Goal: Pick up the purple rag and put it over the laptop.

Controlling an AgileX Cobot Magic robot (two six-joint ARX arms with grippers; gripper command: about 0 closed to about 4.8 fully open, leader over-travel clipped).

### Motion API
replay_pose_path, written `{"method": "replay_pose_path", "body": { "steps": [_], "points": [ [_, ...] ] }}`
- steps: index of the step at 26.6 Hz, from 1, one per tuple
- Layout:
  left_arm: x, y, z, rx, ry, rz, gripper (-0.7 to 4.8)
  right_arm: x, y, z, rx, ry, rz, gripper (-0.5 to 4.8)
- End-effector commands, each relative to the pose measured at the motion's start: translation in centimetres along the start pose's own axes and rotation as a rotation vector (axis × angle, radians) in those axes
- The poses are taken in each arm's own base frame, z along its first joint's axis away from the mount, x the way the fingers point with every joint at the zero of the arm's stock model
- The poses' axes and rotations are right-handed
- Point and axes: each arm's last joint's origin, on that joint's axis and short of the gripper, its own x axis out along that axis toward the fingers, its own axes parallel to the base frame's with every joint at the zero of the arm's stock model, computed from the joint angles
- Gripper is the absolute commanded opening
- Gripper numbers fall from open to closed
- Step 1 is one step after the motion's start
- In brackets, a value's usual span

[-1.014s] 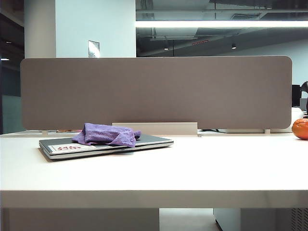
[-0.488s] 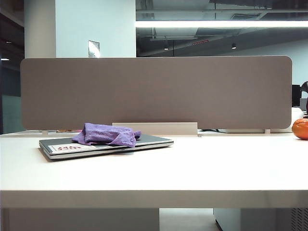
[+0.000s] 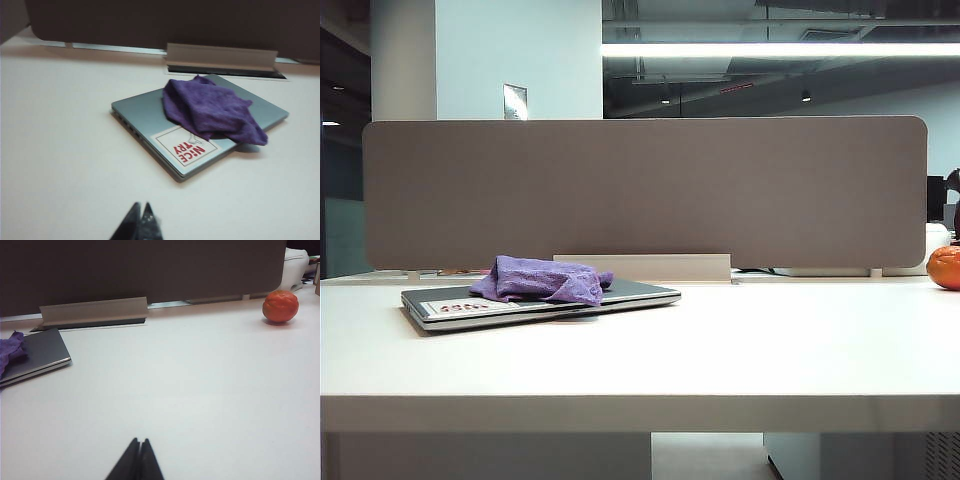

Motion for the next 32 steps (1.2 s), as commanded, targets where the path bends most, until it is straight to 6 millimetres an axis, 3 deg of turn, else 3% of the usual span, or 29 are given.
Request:
{"method": "replay_pose_path", "body": {
  "steps": [1,9,32],
  "points": [
    [0.2,0.3,-0.3,-0.017,-0.073,0.008,-0.06,0.0,0.0,0.0,-0.003,-0.009,-0.001,0.22],
    [0.7,0.8,-2.9,-0.023,-0.145,-0.003,-0.06,0.0,0.0,0.0,-0.003,-0.009,-0.001,0.22],
    [1.3,1.0,-4.2,-0.002,-0.179,0.004,-0.06,0.0,0.0,0.0,-0.003,-0.008,-0.001,0.22]
  ]
}}
